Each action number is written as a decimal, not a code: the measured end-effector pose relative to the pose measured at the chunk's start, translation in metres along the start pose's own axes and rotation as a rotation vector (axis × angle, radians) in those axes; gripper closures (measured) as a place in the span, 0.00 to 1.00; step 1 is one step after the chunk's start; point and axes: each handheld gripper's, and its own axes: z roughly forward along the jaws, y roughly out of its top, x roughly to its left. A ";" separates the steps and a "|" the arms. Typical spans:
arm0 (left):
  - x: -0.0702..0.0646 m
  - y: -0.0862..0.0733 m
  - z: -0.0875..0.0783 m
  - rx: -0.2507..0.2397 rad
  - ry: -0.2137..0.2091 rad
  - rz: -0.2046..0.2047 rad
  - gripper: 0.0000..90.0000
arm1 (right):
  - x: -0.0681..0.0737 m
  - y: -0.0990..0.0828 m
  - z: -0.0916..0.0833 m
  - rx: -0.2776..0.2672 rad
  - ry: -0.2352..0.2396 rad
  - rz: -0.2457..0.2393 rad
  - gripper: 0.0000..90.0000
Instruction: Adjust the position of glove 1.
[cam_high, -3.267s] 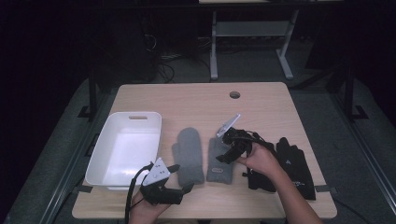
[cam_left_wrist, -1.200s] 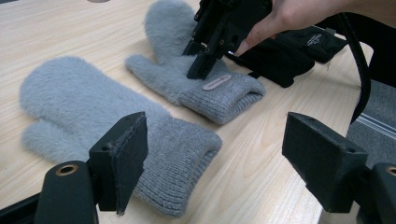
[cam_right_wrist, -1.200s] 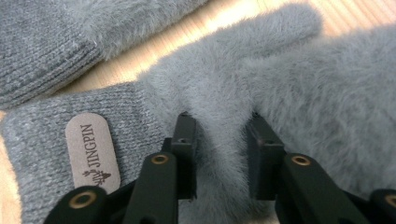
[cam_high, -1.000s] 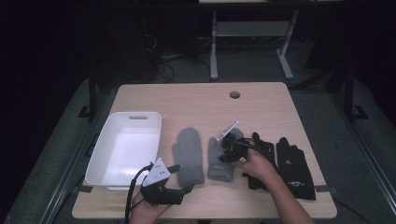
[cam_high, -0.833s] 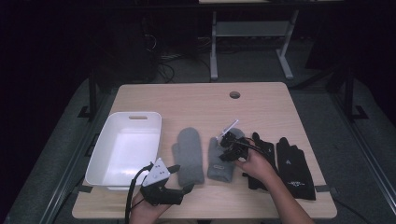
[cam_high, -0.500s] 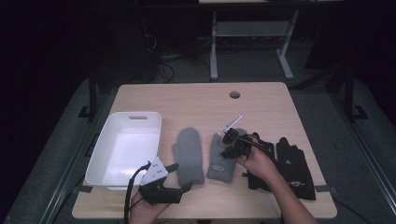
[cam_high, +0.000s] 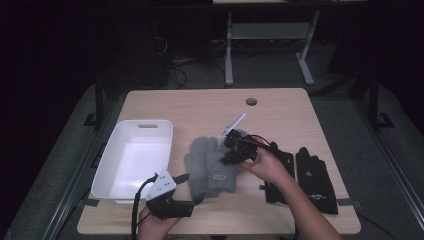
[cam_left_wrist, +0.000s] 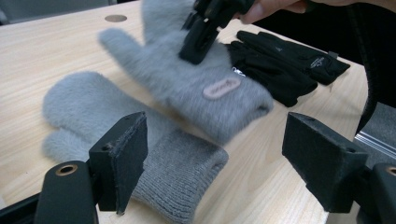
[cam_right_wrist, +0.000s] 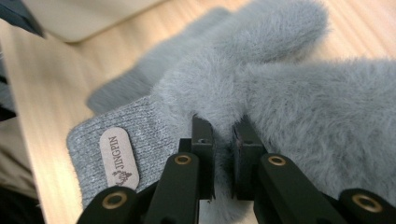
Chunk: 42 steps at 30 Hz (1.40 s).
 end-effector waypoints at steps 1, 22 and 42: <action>0.000 0.000 0.000 0.000 0.002 0.000 0.24 | 0.002 0.006 0.003 0.005 0.012 -0.015 0.91; 0.003 -0.002 0.002 0.015 0.020 -0.021 0.25 | 0.016 0.048 0.049 0.072 0.081 -0.195 0.89; 0.002 -0.004 0.007 0.046 0.000 -0.017 0.29 | -0.004 0.031 0.030 -0.113 0.050 -0.092 0.53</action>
